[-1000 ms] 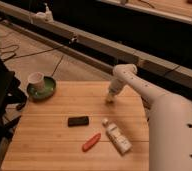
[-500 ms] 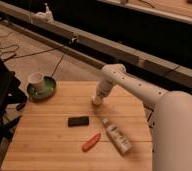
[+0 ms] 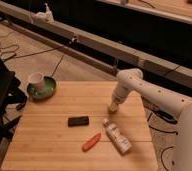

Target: Wipe the white sponge on the table

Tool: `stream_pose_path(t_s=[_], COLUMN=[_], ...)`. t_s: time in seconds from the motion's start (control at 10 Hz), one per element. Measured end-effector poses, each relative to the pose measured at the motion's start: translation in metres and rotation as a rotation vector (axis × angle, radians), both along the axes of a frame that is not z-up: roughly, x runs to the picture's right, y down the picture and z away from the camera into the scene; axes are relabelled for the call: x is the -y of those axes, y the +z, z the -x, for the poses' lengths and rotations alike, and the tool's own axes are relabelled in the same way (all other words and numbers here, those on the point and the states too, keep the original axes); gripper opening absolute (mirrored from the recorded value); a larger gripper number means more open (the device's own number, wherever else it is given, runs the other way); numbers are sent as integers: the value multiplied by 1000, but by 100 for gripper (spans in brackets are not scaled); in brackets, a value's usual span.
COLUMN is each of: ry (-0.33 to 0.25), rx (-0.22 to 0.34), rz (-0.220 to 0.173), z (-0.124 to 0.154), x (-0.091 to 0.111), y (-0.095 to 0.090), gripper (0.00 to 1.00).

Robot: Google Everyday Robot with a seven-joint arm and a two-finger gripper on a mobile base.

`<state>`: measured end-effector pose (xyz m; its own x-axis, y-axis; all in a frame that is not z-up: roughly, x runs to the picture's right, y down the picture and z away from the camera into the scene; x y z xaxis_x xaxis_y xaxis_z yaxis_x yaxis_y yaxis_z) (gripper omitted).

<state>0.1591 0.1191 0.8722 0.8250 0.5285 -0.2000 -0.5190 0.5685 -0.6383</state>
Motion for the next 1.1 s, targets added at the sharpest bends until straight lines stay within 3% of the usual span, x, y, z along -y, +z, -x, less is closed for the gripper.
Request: stream_pose_path(t_s=[0.1,0.2,0.4,0.6,0.8,1.1], ry=[47,71,82,87,83,117], rx=[-60,-84,-37,37,132,179], rz=[13,24,20,18,26,60], z=[-24,-28,7,44,78,78], x=[3,10,27,37,36,19], y=[10,27,56,70,62,27], gripper=[0,0,0,0,0,0])
